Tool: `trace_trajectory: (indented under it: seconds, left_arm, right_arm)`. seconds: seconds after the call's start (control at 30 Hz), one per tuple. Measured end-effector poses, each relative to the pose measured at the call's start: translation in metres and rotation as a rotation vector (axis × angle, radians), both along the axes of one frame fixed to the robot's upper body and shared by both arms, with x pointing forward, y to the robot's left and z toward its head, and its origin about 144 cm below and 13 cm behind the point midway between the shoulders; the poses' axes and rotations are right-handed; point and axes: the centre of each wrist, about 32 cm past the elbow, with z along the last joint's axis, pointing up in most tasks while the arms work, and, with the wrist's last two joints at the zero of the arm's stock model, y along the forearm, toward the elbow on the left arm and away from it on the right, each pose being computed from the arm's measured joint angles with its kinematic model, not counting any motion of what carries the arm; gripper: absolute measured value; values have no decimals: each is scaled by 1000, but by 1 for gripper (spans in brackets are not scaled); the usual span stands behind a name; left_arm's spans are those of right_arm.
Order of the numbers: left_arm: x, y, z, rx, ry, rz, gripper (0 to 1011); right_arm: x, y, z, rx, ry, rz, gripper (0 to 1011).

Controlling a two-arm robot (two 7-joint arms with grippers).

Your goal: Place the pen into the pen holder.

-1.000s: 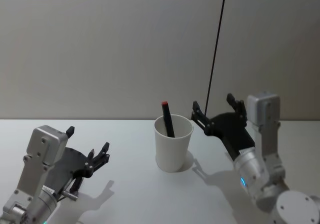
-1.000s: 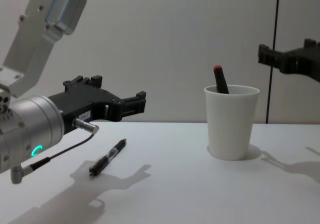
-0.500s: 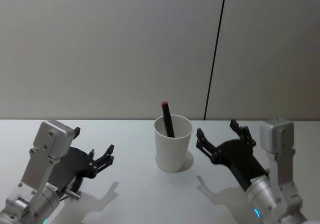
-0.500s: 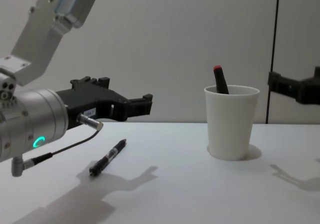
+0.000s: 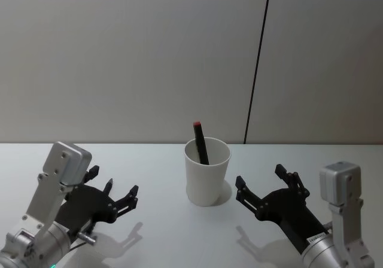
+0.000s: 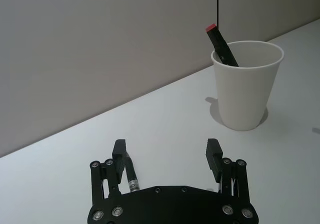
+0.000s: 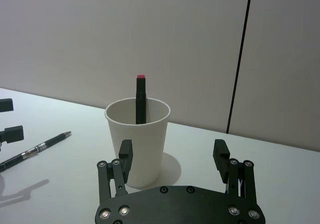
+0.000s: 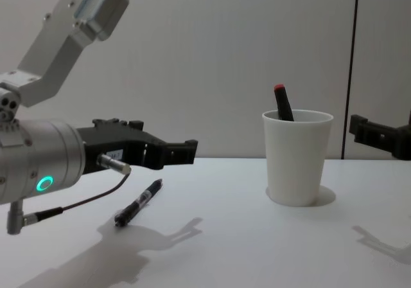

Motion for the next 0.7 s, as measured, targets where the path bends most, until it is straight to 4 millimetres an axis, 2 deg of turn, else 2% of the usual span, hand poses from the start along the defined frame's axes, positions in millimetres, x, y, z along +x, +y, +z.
trace_trajectory:
  seconds: [0.7]
  left_arm:
    - [1, 17, -20, -68, 87, 76, 1004]
  right_arm:
    - [0, 0, 0, 0, 0, 0, 1001]
